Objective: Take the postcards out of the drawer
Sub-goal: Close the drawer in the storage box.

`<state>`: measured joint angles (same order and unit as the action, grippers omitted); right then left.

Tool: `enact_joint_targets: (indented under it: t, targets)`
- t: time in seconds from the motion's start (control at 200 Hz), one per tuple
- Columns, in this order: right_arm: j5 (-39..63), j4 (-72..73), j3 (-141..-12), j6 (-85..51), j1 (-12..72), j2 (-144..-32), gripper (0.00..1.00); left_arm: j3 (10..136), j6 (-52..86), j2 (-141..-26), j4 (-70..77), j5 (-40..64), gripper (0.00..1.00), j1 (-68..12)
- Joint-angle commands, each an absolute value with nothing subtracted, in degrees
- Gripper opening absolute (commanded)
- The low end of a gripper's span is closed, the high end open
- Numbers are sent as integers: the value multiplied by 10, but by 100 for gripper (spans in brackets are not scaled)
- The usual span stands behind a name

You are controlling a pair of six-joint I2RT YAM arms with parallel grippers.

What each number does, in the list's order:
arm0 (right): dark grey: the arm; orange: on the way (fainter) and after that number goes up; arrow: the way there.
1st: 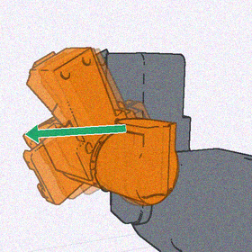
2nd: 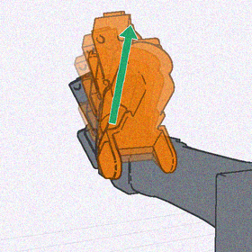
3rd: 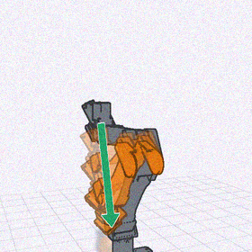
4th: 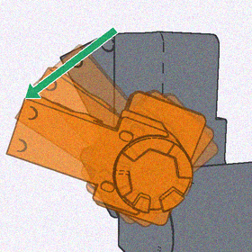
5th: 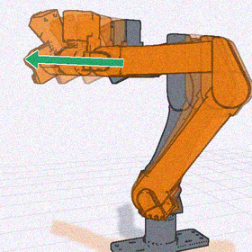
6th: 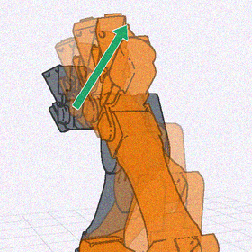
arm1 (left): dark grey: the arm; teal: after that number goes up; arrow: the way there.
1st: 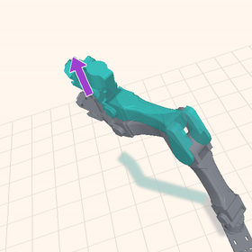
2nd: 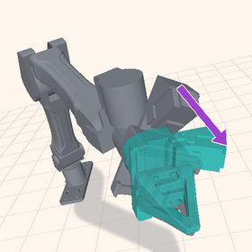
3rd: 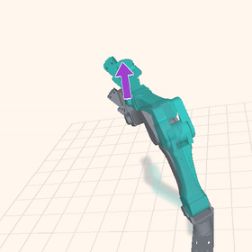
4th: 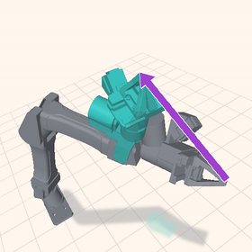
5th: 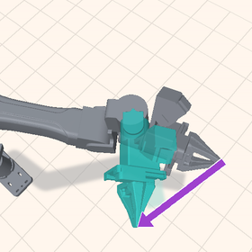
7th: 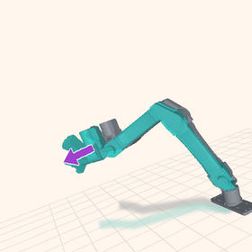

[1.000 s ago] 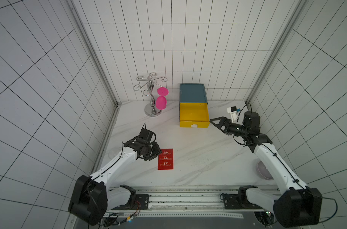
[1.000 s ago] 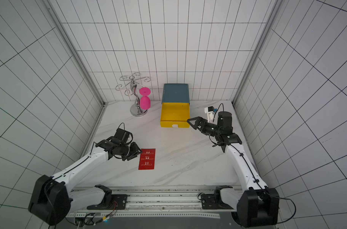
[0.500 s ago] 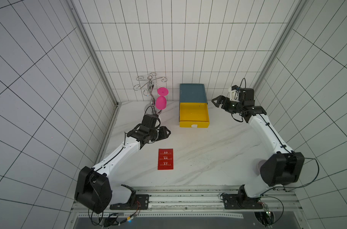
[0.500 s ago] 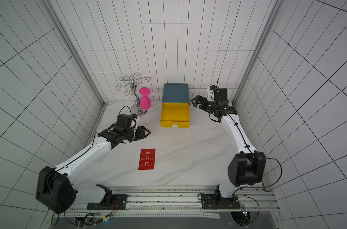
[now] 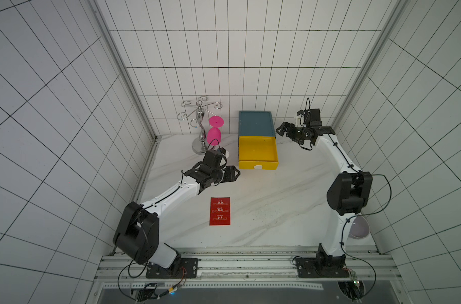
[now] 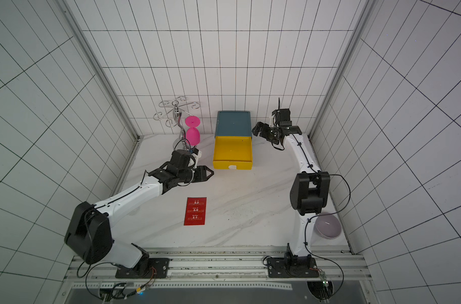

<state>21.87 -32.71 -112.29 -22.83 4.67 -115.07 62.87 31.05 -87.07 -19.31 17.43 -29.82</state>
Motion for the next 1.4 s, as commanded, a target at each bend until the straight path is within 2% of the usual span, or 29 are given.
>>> enact_joint_targets:
  t: [0.0,0.555,1.199,1.394]
  targets:
    - [233,-339,-1161,-222,52,-1163,99,658,309,-889,-161,169,53,-305]
    - [224,-385,-1239,-194,73,-1244,98,713,306,-942,-168,127,55,-313]
    - [204,-412,-1235,-171,86,-1252,98,767,295,-1005,-179,78,58,-324]
    - [213,-412,-1230,-171,86,-1253,98,800,294,-1024,-179,32,61,-324]
